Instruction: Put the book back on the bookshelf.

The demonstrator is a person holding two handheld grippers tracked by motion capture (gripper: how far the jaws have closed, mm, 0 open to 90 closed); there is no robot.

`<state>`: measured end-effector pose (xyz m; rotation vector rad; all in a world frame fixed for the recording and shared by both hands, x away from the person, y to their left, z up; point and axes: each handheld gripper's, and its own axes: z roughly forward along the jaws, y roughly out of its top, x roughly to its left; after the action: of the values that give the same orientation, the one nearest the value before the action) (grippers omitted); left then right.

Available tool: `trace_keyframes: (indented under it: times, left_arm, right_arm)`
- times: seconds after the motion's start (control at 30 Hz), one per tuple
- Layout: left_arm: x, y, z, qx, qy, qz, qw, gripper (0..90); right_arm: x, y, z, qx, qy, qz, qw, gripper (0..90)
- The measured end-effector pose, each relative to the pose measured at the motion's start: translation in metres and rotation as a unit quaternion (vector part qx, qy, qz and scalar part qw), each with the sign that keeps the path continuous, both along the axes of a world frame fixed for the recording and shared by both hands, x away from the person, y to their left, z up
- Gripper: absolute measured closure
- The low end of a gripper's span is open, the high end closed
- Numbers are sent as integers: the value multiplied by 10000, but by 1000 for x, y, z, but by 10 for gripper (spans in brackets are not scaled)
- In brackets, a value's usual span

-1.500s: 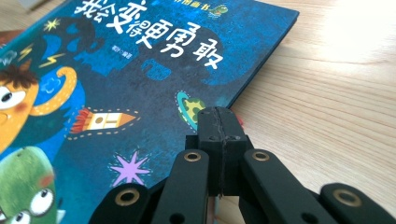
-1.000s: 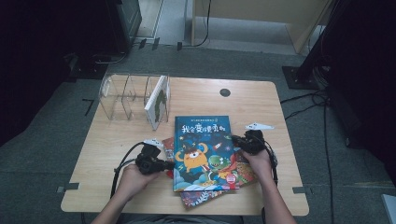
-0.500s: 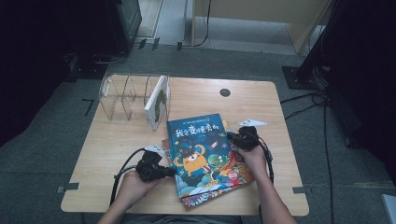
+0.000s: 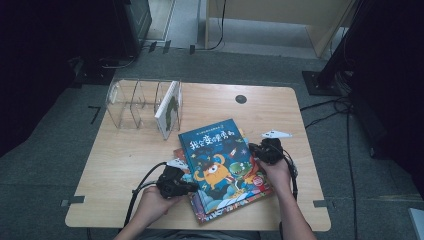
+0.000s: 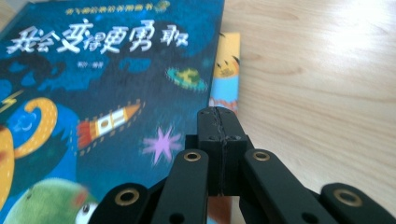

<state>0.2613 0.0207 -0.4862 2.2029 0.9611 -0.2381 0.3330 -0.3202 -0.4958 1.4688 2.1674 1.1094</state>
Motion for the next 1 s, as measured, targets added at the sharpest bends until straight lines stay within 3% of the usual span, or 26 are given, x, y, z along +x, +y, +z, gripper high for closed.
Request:
trace_keyframes:
  times: [0.3, 0.6, 0.8, 1.0]
  left_arm:
    - [-1, -19, 0, 25, -166, -100, 9998, 878]
    - [7, -37, 0, -9, -256, -275, 9993, 875]
    - [15, -35, 4, 133, -284, -323, 9990, 845]
    - [35, -17, 13, 216, -318, -120, 9992, 830]
  right_arm:
    - [-17, -21, 2, 103, -71, -294, 9995, 900]
    - [-38, -31, 2, 115, -119, -347, 9993, 900]
    - [-52, -35, 1, 118, -122, -385, 9991, 900]
    - [-69, -36, 1, 58, -139, -370, 9992, 900]
